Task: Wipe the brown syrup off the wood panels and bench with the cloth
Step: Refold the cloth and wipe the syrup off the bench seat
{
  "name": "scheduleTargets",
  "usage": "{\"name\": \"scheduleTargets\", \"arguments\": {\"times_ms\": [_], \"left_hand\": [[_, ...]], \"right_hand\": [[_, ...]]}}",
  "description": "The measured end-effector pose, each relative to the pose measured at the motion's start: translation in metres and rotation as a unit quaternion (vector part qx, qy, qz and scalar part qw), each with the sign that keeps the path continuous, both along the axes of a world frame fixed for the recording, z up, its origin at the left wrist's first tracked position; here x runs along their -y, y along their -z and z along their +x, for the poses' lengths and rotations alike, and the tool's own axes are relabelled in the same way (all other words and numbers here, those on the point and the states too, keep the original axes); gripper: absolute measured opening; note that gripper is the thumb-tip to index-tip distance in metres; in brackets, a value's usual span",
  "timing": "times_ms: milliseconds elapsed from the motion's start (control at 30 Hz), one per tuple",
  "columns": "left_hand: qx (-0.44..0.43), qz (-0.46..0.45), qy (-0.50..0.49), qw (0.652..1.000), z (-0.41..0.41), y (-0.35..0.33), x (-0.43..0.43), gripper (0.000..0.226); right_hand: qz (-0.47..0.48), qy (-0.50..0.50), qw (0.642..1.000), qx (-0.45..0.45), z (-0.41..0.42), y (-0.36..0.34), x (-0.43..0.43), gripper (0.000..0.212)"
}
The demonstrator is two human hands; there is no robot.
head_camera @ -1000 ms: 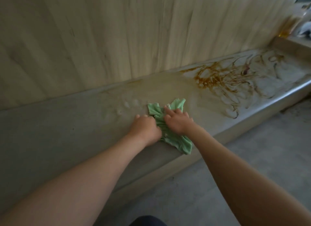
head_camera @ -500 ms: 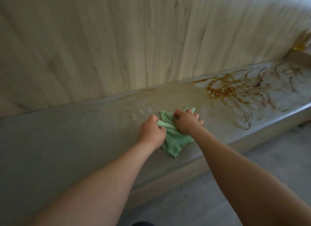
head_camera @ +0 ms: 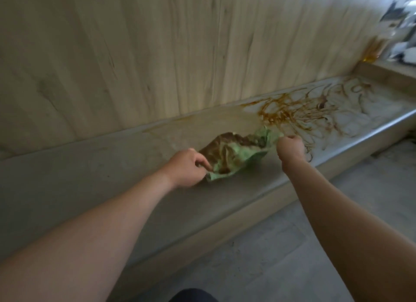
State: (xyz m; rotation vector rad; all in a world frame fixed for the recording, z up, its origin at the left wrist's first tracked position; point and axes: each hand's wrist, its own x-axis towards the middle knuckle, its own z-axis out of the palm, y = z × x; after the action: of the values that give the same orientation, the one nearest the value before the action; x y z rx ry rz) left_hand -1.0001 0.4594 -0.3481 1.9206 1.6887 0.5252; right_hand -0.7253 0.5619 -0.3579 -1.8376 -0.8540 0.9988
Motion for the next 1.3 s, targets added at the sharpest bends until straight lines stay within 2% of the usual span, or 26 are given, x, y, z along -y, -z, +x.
{"name": "scheduleTargets", "arguments": {"times_ms": [67, 100, 200, 233, 300, 367, 467, 567, 667, 867, 1000, 1133, 1300], "left_hand": [[-0.074, -0.041, 0.009, 0.996, 0.003, 0.012, 0.001, 0.024], [-0.1, -0.048, 0.002, 0.994, 0.004, 0.018, -0.001, 0.023], [-0.147, -0.08, -0.012, 0.986, 0.005, 0.03, -0.004, 0.026], [-0.155, -0.088, -0.016, 0.984, 0.005, 0.033, -0.006, 0.026], [-0.157, -0.075, -0.042, 0.984, 0.005, 0.035, -0.01, 0.022], [-0.161, -0.031, -0.079, 0.983, 0.006, 0.035, -0.018, 0.018], [-0.173, -0.002, -0.091, 0.981, 0.014, 0.036, -0.036, 0.027], [-0.173, -0.015, -0.058, 0.983, 0.033, 0.038, -0.058, 0.037], [-0.184, -0.017, -0.013, 0.983, 0.06, 0.042, -0.092, 0.05], [-0.296, -0.122, 0.027, 0.947, 0.123, 0.046, -0.169, 0.114], [-0.314, -0.24, 0.041, 0.918, 0.142, 0.045, -0.208, 0.149], [-0.299, -0.316, 0.034, 0.9, 0.157, 0.048, -0.229, 0.155], [-0.29, -0.339, 0.039, 0.894, 0.16, 0.054, -0.231, 0.155]], "right_hand": [[0.039, 0.03, 0.991, 0.123, 0.003, 0.01, 0.011, 0.024], [0.079, 0.008, 0.982, 0.172, -0.003, 0.015, 0.015, 0.022], [0.164, -0.153, 0.929, 0.296, -0.045, 0.033, 0.033, 0.024], [0.164, -0.213, 0.901, 0.34, -0.062, 0.043, 0.038, 0.033], [0.105, -0.335, 0.831, 0.432, -0.09, 0.059, 0.048, 0.062], [0.031, -0.393, 0.785, 0.477, -0.092, 0.075, 0.048, 0.086], [-0.024, -0.345, 0.805, 0.482, -0.051, 0.078, 0.023, 0.098], [-0.09, -0.289, 0.822, 0.482, 0.007, 0.071, -0.015, 0.105], [-0.111, -0.254, 0.832, 0.481, 0.051, 0.072, -0.053, 0.107], [-0.12, -0.263, 0.841, 0.457, 0.092, 0.08, -0.116, 0.106], [-0.162, -0.279, 0.834, 0.448, 0.105, 0.077, -0.148, 0.104], [-0.208, -0.291, 0.822, 0.443, 0.111, 0.071, -0.186, 0.104], [-0.259, -0.301, 0.809, 0.433, 0.111, 0.065, -0.231, 0.106]]}}
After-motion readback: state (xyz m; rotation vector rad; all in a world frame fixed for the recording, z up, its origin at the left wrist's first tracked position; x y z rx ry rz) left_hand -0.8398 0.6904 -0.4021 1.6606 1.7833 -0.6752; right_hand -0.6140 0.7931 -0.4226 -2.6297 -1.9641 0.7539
